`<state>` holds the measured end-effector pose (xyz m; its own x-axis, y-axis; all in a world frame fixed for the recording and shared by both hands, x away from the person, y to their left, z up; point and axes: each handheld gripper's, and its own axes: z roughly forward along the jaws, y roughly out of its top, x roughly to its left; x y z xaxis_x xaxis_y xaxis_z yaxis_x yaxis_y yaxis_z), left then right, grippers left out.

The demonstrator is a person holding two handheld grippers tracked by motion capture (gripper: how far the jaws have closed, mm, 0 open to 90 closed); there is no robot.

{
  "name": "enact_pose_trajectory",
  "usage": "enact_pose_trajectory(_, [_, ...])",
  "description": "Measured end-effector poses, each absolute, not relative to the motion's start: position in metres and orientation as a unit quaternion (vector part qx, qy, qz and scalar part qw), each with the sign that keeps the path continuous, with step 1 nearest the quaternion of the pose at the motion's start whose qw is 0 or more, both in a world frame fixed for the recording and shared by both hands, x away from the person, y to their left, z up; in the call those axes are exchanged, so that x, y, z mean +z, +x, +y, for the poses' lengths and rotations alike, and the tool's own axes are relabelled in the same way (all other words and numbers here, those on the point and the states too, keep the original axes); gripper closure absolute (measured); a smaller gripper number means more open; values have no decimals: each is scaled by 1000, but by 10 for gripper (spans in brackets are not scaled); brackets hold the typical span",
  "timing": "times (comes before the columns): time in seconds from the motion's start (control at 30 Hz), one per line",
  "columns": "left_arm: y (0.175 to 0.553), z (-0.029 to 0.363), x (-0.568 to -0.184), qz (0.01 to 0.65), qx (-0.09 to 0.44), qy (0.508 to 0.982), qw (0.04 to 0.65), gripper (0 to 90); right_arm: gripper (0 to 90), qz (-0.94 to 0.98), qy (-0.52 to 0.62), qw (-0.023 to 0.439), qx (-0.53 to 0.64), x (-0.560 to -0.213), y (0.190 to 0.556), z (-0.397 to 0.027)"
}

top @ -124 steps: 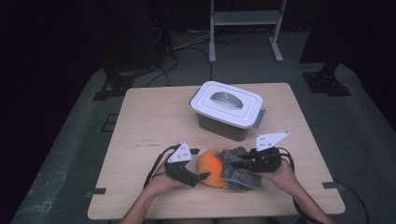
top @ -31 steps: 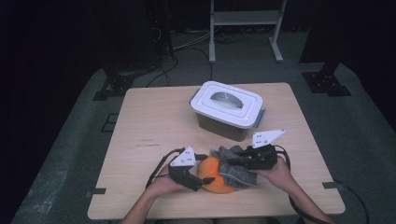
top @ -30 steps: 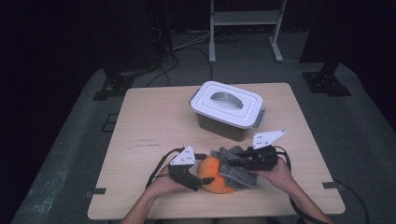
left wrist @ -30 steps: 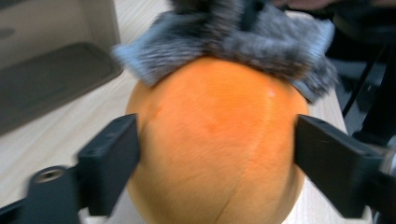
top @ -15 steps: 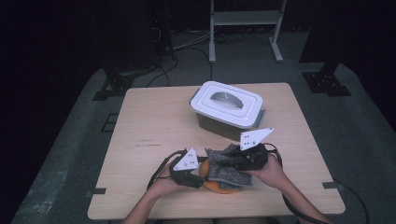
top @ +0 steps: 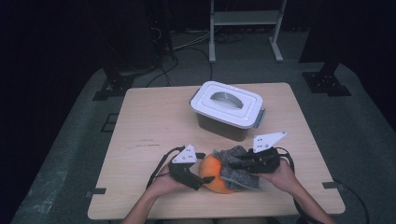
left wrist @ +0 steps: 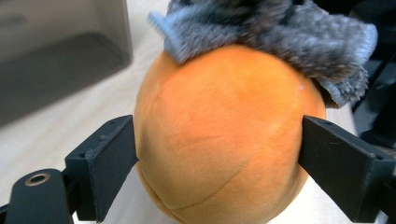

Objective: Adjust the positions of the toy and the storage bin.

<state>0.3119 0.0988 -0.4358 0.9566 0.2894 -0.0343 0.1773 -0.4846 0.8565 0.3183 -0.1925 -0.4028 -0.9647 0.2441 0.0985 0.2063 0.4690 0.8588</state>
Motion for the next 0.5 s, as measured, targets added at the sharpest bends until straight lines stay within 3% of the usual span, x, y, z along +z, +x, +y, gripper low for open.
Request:
enact_pose_trajectory(0.07, [309,98,-434,126,79,862,484,287,758,856,130,20,500,-400,318,-191])
enact_pose_trajectory(0.17, [303,95,-430,107,109,861,484,361,759,855,117,25,505,-391,319,-181])
enact_pose_trajectory(0.37, [295,95,-429,87,143,865,473,370,759,865,84,35,494,-377,321,-150])
enact_pose_trajectory(0.5, [296,100,-432,94,137,863,477,370,760,868,93,38,487,-381,324,-160])
